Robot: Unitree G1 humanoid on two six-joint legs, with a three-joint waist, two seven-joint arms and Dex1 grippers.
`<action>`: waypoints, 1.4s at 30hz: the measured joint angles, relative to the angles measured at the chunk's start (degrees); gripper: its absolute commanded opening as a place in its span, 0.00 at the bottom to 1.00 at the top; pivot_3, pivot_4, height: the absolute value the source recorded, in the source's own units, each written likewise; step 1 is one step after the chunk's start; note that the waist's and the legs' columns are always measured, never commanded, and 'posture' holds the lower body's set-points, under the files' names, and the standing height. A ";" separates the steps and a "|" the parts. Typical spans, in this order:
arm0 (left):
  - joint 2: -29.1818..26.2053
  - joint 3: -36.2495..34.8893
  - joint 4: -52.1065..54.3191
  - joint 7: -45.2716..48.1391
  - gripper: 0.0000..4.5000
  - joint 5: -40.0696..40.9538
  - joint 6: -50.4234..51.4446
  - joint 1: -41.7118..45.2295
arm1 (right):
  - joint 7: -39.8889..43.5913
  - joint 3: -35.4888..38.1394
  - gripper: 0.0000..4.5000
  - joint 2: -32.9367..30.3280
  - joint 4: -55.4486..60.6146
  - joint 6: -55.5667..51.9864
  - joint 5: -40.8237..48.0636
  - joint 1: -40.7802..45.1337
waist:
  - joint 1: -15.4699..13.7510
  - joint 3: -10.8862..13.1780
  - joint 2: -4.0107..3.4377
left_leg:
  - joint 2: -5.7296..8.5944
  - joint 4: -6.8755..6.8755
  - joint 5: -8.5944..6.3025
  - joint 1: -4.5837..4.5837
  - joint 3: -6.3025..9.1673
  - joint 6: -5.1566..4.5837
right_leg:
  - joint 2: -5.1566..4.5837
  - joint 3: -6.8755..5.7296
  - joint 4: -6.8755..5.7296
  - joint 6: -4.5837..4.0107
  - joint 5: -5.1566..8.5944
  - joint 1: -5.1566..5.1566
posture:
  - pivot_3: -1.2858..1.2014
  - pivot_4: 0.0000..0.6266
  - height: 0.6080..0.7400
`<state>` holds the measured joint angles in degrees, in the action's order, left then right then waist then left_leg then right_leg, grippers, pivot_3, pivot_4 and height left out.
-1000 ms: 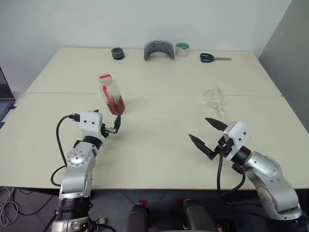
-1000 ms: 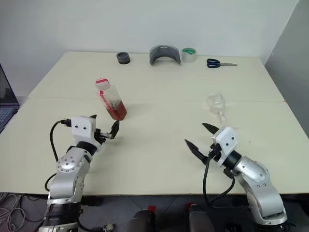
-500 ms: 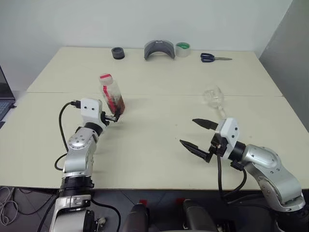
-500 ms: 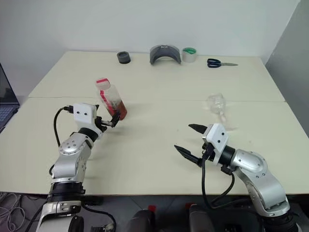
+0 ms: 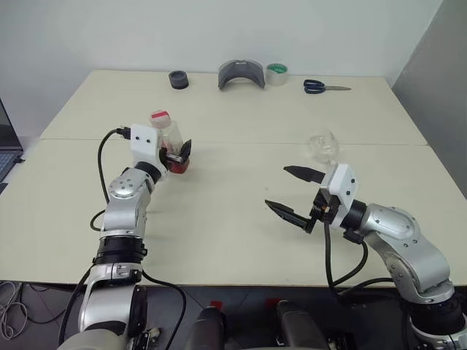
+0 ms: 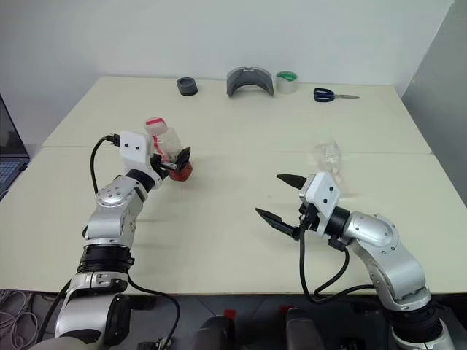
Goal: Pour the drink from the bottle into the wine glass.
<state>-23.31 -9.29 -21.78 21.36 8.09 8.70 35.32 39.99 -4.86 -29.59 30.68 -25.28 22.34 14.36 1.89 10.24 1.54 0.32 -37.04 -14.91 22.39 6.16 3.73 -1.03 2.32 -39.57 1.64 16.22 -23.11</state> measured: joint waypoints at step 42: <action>0.13 0.35 -5.47 -4.40 0.40 -1.93 1.84 5.95 | 1.16 0.00 1.00 -0.96 -0.56 -1.59 0.53 2.34 | 0.00 0.00 0.00 | 0.02 -0.03 0.00 0.06 0.02 0.01 | -0.01 -0.01 -0.02 0.00 0.00 -0.04 | 0.52 0.24 1.00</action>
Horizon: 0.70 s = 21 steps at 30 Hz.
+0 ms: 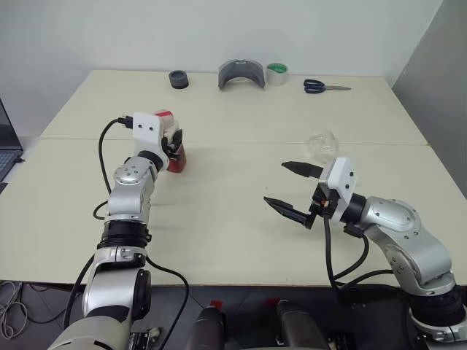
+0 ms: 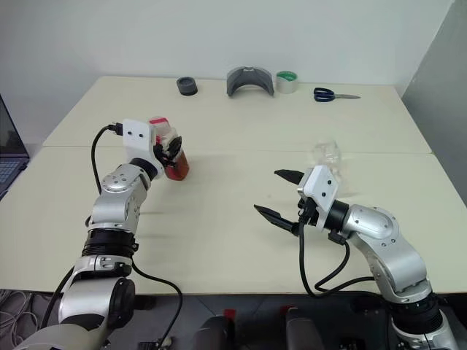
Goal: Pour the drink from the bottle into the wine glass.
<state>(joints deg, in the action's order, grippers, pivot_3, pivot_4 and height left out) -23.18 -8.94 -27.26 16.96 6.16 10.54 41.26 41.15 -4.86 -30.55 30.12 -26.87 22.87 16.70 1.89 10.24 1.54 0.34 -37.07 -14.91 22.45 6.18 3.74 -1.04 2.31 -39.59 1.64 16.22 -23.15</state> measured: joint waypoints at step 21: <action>3.66 16.02 16.59 38.51 0.39 11.79 2.27 -5.02 | -11.50 1.99 1.00 -0.18 4.29 -22.75 9.30 16.15 | 0.70 0.01 -0.01 | -0.02 -0.01 0.01 0.05 0.01 -0.02 | 0.04 0.00 -0.05 -0.01 0.00 -0.04 | 0.52 0.24 1.00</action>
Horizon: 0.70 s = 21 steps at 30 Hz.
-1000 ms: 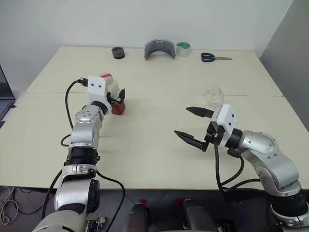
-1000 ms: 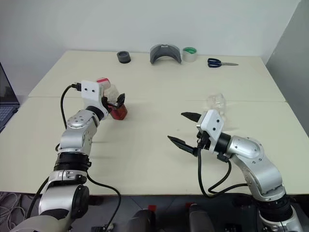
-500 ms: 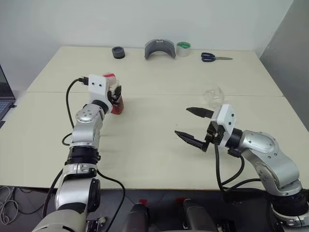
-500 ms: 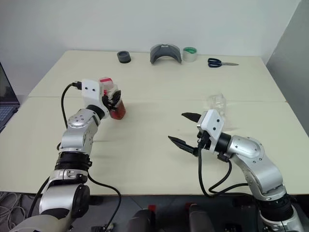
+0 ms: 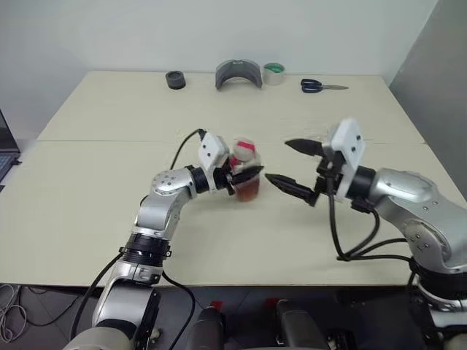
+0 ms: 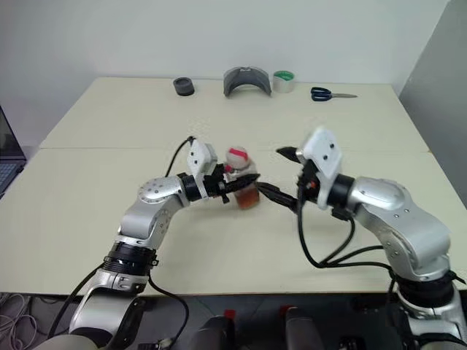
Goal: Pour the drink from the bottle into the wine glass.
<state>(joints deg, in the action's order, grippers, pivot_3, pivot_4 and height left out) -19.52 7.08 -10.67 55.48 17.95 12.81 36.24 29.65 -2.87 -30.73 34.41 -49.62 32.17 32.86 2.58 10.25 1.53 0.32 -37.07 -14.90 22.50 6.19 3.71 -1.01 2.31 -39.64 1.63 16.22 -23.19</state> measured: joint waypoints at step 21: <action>0.71 0.99 -1.26 5.32 0.39 -0.35 0.06 2.65 | -7.63 -5.10 0.41 9.50 -3.91 -2.06 -4.79 2.00 | -0.05 0.00 0.00 | 0.03 -0.01 0.00 0.04 0.01 -0.02 | -0.02 0.00 0.01 0.00 0.00 -0.03 | 0.52 0.24 1.00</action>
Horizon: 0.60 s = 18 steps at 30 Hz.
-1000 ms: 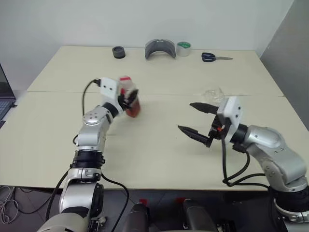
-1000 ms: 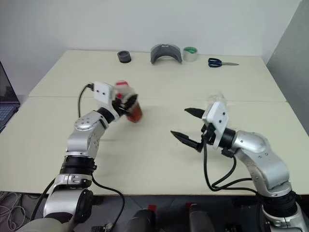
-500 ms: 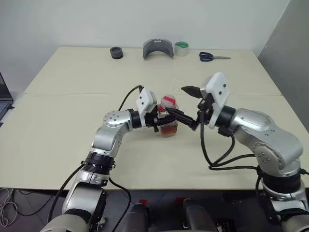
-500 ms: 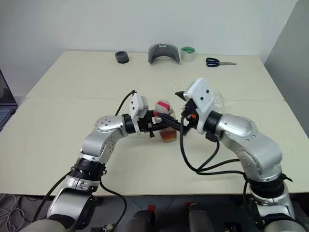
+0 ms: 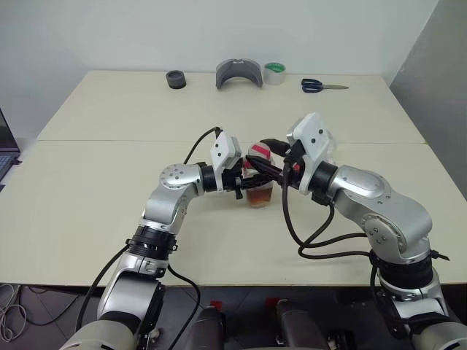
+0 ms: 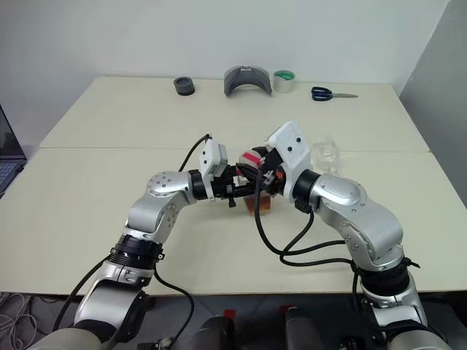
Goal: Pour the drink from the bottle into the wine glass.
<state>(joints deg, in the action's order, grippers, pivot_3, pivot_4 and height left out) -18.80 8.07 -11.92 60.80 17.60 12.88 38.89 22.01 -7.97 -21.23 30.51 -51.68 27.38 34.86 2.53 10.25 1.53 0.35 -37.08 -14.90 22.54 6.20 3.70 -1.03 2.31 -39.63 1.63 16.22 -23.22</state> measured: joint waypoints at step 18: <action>-0.68 1.40 -2.83 7.39 0.39 -0.39 -2.08 1.61 | 32.40 -3.23 0.79 -13.23 -19.64 13.56 0.54 8.54 | 0.51 0.03 -0.02 | 0.02 -0.02 0.01 0.04 0.00 -0.02 | -0.02 -0.02 0.03 0.01 0.00 0.00 | 0.52 0.24 1.00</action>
<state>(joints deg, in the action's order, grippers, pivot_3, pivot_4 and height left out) -19.49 9.47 -14.75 68.18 17.21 10.80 40.50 54.41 -11.19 -34.46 10.86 -38.12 27.91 43.40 3.03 10.27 1.50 0.37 -37.10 -14.90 22.57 6.20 3.68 -1.05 2.29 -39.60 1.64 16.22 -23.22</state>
